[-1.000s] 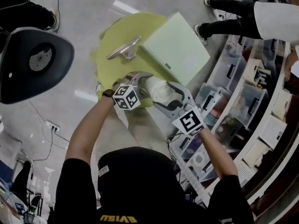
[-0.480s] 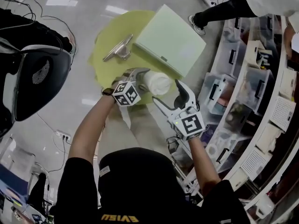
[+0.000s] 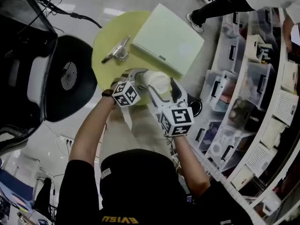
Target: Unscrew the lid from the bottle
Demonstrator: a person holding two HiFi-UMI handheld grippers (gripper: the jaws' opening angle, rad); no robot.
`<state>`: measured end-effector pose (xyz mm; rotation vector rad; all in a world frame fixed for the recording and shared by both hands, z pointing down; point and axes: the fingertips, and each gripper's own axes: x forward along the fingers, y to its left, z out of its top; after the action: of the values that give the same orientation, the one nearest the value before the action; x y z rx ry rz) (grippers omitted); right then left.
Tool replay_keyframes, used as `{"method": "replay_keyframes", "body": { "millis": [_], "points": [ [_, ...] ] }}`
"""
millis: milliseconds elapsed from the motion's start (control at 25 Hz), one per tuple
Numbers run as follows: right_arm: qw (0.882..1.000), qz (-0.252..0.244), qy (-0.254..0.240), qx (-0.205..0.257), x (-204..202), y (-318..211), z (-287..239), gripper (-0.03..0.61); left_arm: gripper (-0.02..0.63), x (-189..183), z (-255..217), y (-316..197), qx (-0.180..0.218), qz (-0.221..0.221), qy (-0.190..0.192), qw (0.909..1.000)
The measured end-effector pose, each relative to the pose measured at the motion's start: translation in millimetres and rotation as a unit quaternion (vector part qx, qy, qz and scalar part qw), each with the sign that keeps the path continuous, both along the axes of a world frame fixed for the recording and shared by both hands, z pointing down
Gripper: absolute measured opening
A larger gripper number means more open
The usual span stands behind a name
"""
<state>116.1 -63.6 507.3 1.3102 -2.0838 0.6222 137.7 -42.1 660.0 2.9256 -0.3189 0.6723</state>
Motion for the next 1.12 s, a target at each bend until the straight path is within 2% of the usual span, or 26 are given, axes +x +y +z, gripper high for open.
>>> {"method": "replay_keyframes", "body": {
  "millis": [320,600,800,1120],
  "points": [
    [0.998,-0.061,0.002,-0.017,-2.2,2.8,2.9,0.367,0.354,-0.4,3.0,1.2,-0.003,0.001,0.001,1.0],
    [0.989,-0.149,0.008,-0.024,-4.5,5.7,1.5,0.367,0.35,-0.1,4.4,1.5,-0.004,0.001,-0.003,1.0],
    [0.968,-0.248,0.018,-0.034,-11.5,9.8,-0.2,0.367,0.347,-0.8,3.5,1.4,-0.002,0.005,-0.004,1.0],
    [0.919,-0.387,0.045,-0.054,-17.2,16.4,3.4,0.368,0.345,-1.4,5.2,0.3,0.002,0.003,-0.005,1.0]
  ]
}}
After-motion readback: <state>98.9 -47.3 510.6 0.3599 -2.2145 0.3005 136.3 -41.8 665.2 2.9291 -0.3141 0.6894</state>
